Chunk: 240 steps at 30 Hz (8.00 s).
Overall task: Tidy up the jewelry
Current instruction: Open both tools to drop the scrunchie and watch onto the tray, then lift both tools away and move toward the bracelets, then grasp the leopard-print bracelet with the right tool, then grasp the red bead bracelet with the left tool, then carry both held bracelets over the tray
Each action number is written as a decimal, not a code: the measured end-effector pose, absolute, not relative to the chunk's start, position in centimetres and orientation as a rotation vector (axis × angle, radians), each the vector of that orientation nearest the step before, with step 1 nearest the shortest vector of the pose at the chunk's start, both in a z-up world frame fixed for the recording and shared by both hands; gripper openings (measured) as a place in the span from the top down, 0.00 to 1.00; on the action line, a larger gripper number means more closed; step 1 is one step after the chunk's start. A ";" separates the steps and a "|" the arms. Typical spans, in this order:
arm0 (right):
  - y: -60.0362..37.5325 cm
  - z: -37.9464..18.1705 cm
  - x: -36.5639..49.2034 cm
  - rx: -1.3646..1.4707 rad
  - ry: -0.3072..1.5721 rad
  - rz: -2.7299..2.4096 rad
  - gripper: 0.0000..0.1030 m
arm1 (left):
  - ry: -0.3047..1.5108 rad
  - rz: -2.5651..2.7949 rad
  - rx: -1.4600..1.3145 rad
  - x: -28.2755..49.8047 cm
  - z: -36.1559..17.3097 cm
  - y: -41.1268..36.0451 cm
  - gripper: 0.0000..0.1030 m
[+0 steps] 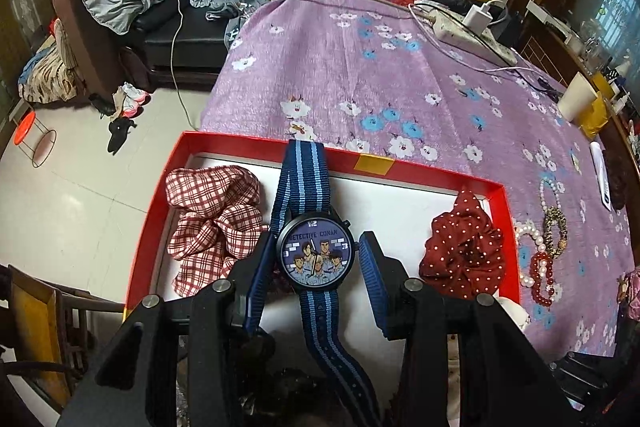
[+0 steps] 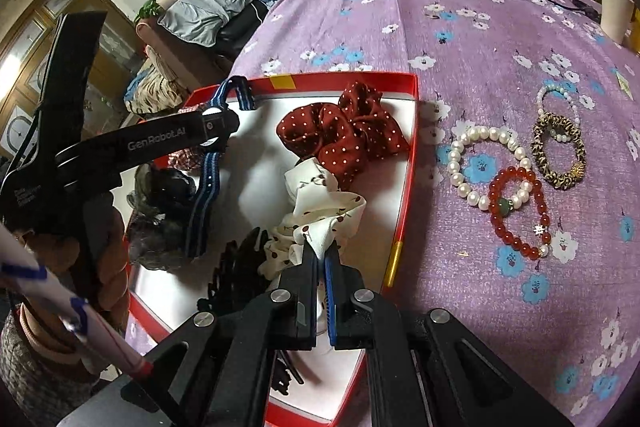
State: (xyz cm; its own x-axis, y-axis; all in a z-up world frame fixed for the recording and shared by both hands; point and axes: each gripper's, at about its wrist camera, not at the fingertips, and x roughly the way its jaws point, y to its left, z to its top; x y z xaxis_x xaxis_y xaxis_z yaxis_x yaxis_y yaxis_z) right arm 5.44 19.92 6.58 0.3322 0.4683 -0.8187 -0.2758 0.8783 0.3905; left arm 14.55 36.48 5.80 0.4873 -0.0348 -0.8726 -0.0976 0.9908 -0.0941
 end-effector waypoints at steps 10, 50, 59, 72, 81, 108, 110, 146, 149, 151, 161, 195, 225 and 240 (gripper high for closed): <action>20.5 6.2 5.4 0.163 1.142 0.491 0.96 | 1.064 0.045 -0.143 14.7 5.7 36.6 0.59; 11.8 11.6 -3.1 0.222 1.030 0.512 0.74 | 0.889 0.220 -0.219 -3.6 17.4 34.9 0.43; 5.2 10.5 -6.6 0.265 1.057 0.457 0.74 | 0.903 0.167 -0.188 -7.0 17.3 27.7 0.43; -4.1 11.7 -9.9 0.270 1.001 0.385 0.70 | 0.920 0.071 -0.129 -8.7 16.0 17.2 0.40; -5.3 10.6 -7.5 0.230 1.025 0.385 0.70 | 0.974 0.055 -0.141 -7.5 13.1 15.3 0.40; 2.4 4.4 14.4 0.141 1.161 0.376 0.70 | 1.128 -0.012 -0.177 11.1 2.5 14.5 0.55; 2.9 3.9 14.7 0.102 1.178 0.350 0.70 | 1.124 -0.002 -0.161 11.4 2.2 14.2 0.55; -11.1 6.4 -3.5 0.242 1.101 0.142 0.69 | 1.116 -0.240 -0.144 10.3 3.6 11.2 0.58; -11.5 6.2 -4.1 0.256 1.100 0.142 0.69 | 1.120 -0.278 -0.093 11.1 2.9 9.8 0.58; -11.8 5.9 -4.1 0.273 1.104 0.135 0.69 | 1.157 -0.295 -0.084 11.3 2.3 9.2 0.58; -12.8 6.2 -4.2 0.320 1.077 0.145 0.69 | 1.254 -0.465 -0.167 7.1 2.1 7.6 0.57; -10.2 4.6 -2.0 0.332 1.101 0.277 0.94 | 1.163 -0.353 -0.081 6.0 2.5 8.6 0.94; -8.0 11.2 -7.6 0.271 0.983 0.380 0.94 | 0.923 -0.218 -0.146 -4.3 14.8 13.6 0.93; -4.2 12.9 -9.6 0.220 0.961 0.502 0.94 | 0.879 -0.059 -0.183 -9.5 17.1 19.2 0.93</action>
